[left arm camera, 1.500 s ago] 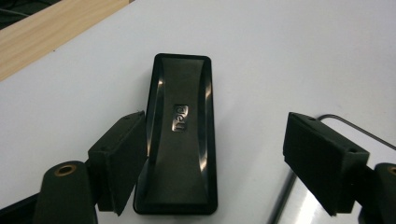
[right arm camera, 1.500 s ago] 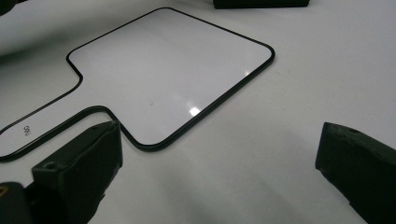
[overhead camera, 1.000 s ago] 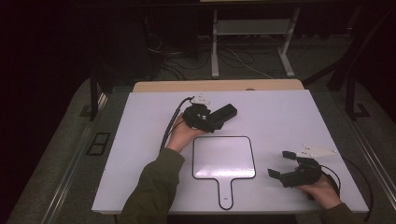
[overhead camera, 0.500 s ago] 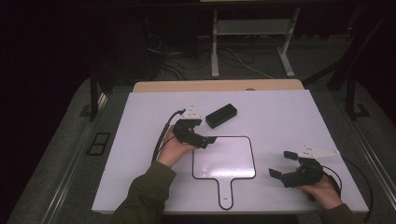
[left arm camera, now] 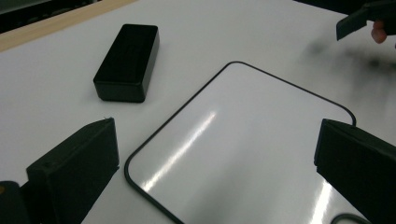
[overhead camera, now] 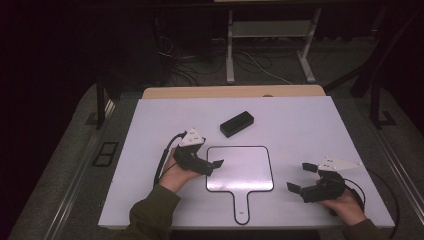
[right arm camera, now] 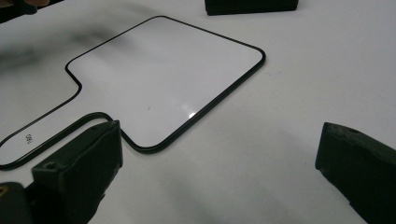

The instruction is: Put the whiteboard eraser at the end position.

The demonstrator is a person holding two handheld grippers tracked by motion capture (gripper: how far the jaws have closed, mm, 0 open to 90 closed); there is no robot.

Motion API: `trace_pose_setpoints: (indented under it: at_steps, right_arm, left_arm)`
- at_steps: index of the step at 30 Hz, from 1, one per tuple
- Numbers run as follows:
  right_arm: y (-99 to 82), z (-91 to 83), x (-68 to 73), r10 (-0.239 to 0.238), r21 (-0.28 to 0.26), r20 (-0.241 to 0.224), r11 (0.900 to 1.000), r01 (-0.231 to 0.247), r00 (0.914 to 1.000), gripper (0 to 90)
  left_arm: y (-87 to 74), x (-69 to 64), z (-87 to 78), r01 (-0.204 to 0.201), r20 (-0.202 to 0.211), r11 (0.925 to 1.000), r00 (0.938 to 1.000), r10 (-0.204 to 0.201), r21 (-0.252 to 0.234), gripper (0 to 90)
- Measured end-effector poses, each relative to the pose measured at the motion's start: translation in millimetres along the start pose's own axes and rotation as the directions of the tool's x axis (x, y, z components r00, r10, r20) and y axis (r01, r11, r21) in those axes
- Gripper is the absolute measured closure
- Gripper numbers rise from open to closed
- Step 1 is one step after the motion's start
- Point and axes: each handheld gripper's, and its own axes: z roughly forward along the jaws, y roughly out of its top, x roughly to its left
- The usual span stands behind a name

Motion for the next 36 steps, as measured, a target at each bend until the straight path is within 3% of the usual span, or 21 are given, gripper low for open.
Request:
trace_pose_setpoints:
  at_steps: [10, 19, 36]
  right_arm:
    - [-0.2, 0.7, 0.5, -0.005, 0.005, 0.0, 1.0, 0.005, 1.0, 0.0]
    - [-0.2, 1.8, 1.3, -0.007, 0.008, 0.002, 0.9999, 0.007, 1.0, 0.0]
    - [-0.6, 2.5, 2.4, -0.016, 0.016, 0.006, 0.9997, 0.016, 0.9999, 0.0]
  left_arm:
    - [-22.7, -4.7, -21.4, 0.003, 0.001, 0.9998, 1.0, -0.003, -0.02, 0.0]
    - [-48.3, -10.0, -37.1, 0.046, 0.015, 0.9986, 0.9988, -0.046, -0.025, 0.0]
    - [-73.2, -14.0, -55.2, 0.058, -0.01, 0.9983, 0.9983, -0.058, 0.01, 0.0]
